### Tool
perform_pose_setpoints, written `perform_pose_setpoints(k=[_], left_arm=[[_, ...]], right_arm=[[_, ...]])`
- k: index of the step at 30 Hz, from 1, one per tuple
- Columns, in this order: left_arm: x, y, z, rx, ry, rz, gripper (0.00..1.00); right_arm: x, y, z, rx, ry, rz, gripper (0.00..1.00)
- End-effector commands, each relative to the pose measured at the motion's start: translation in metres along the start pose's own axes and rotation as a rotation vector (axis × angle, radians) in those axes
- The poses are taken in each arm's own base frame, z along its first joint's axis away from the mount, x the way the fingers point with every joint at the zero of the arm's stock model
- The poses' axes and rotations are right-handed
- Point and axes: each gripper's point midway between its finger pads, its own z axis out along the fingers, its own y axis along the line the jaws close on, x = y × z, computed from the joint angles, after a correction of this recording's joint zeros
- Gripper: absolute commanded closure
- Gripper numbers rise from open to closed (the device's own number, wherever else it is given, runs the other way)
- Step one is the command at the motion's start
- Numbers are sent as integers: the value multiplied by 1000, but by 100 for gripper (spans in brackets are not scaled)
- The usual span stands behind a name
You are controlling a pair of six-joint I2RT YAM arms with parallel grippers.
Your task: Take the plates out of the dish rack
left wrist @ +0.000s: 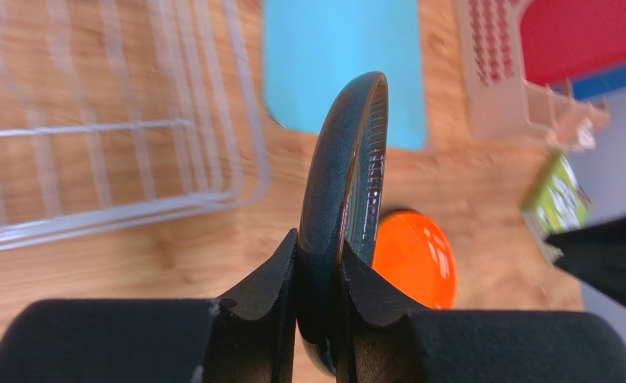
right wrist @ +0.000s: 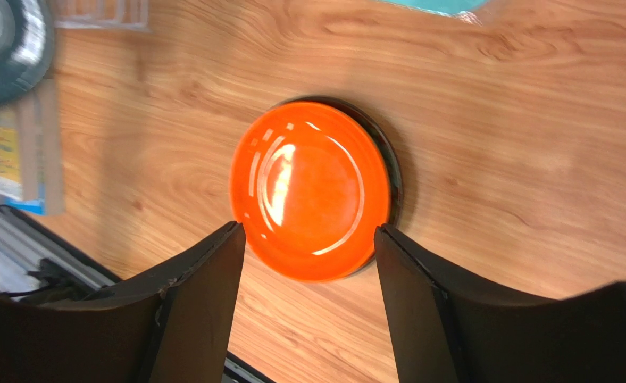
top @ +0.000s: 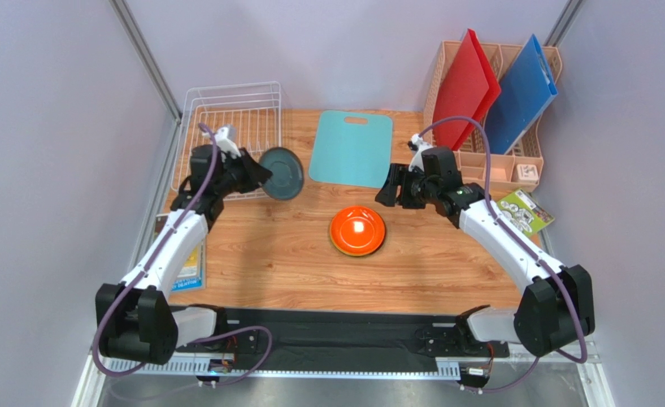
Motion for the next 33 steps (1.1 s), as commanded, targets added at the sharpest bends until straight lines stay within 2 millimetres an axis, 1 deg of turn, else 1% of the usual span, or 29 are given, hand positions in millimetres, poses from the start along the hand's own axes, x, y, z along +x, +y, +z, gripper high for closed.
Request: perform_pose_setpoints(k=[1,2,3,4,5,6,7,8,9,10,11,17,22,27,29,31,32,33], left_arm=[[5,-79,-9,268,-22,-4,100],[22,-90,-7,305,11,-1,100],[30,-95,-6,323,29,-10,100],[38,-99,-3,335,50,-15,100],[51,-107,-2,365,74,-9,100],[58,-110,-1,375,89,-17,100],[63,-113,0,383,102,-20,100],[71,-120,0,407,113,-17,100],[74,-125,-1,428,119,-19,100],[75,-132,-2,459,119,-24,100],[82,-140,-3,483,136,-18,100],[99,-173,-5,581,182,18,100],[105,-184,-4,622,201,28,100],[103,-190,-7,648,195,42,100],[103,-193,-7,664,193,49,100],[103,-194,-6,673,197,49,100],[104,-195,-5,676,197,47,100],[104,-195,-5,679,198,47,100]], right_arm=[[-24,36,-10,-161,-94,12,34],[-25,40,-11,-181,-94,11,34],[-22,41,-10,-190,-90,16,34],[-25,44,-10,-205,-101,21,34],[-23,47,-10,-230,-94,25,34],[-19,48,-9,-244,-86,28,34],[-21,51,-8,-259,-94,36,34],[-19,53,-8,-277,-89,38,34],[-21,55,-7,-293,-96,37,34],[-17,56,-5,-301,-85,43,34],[-15,57,-4,-312,-79,46,34],[-7,62,6,-372,-53,56,34],[-3,67,14,-409,-24,61,34],[6,69,24,-443,20,69,36],[11,72,25,-468,39,65,39],[14,73,26,-480,53,71,50],[12,77,24,-503,42,59,60],[12,78,24,-514,38,54,67]])
